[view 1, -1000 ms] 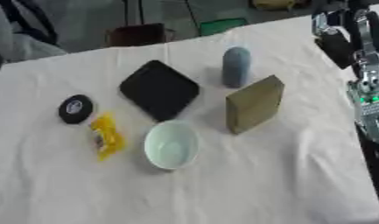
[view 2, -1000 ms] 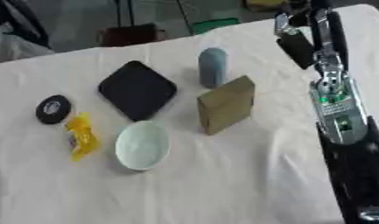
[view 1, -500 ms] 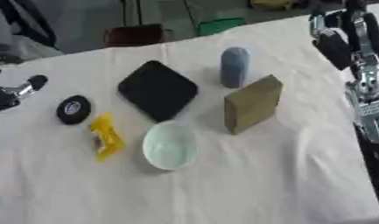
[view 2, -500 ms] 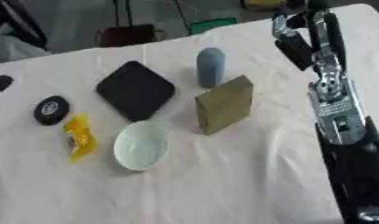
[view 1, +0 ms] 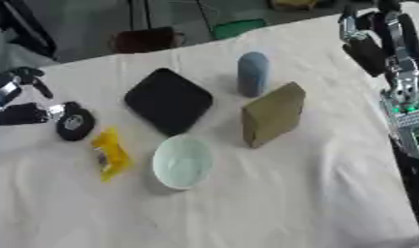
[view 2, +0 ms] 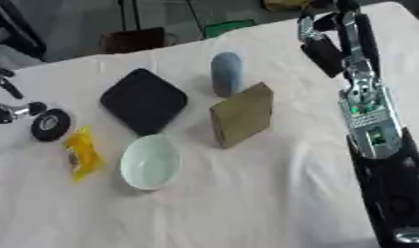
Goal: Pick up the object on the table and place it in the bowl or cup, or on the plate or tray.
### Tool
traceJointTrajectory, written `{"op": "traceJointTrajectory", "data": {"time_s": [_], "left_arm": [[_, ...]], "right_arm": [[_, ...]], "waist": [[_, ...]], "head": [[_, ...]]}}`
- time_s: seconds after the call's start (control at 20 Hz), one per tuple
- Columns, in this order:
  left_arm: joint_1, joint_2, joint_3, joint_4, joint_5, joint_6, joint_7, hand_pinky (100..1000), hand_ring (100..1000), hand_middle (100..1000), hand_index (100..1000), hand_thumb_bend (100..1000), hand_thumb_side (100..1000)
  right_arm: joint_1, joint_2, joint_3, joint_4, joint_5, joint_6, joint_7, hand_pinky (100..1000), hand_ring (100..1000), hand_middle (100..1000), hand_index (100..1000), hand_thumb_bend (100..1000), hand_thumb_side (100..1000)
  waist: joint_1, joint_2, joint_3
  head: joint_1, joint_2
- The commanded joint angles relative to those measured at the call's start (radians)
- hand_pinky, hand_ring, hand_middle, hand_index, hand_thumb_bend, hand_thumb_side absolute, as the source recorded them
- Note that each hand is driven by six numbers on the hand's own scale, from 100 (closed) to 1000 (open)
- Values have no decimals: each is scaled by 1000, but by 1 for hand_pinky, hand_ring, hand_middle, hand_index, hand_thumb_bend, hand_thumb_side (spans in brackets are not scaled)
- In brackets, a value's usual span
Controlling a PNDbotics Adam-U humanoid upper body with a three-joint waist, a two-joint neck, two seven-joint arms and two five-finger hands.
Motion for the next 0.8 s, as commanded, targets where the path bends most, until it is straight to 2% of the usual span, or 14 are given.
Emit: {"op": "traceJointTrajectory", "data": {"time_s": [0.05, 0.25, 0.6, 0.75, 0.8], "left_arm": [[-31, 37, 3, 32, -52, -9, -44, 1000, 926, 908, 641, 847, 659], [-41, 29, 12, 53, -118, -15, -61, 1000, 923, 904, 648, 815, 630], [-42, -7, 16, 80, -231, -27, -26, 998, 919, 901, 654, 791, 615], [-45, -29, 19, 97, -280, -43, -12, 991, 917, 900, 653, 707, 567], [-47, -38, 22, 103, -298, -49, -4, 991, 917, 900, 653, 707, 567]], "right_arm": [[-19, -5, 2, -11, 6, -2, 3, 692, 589, 804, 854, 100, 596], [-18, -5, 2, -10, 5, -2, 3, 692, 588, 804, 854, 100, 597], [-19, -5, 2, -10, 4, -3, 4, 692, 588, 804, 855, 100, 597], [-20, -4, 3, -10, 4, -3, 4, 692, 588, 804, 855, 100, 597], [-20, -4, 3, -10, 4, -3, 4, 692, 588, 804, 855, 100, 597]], "waist": [[-3, -18, 0], [-2, -18, -1], [-4, -16, -1], [-5, -16, 1], [-5, -16, 1]], "head": [[-3, -10], [-4, -10], [-11, -11], [-12, -13], [-13, -13]]}}
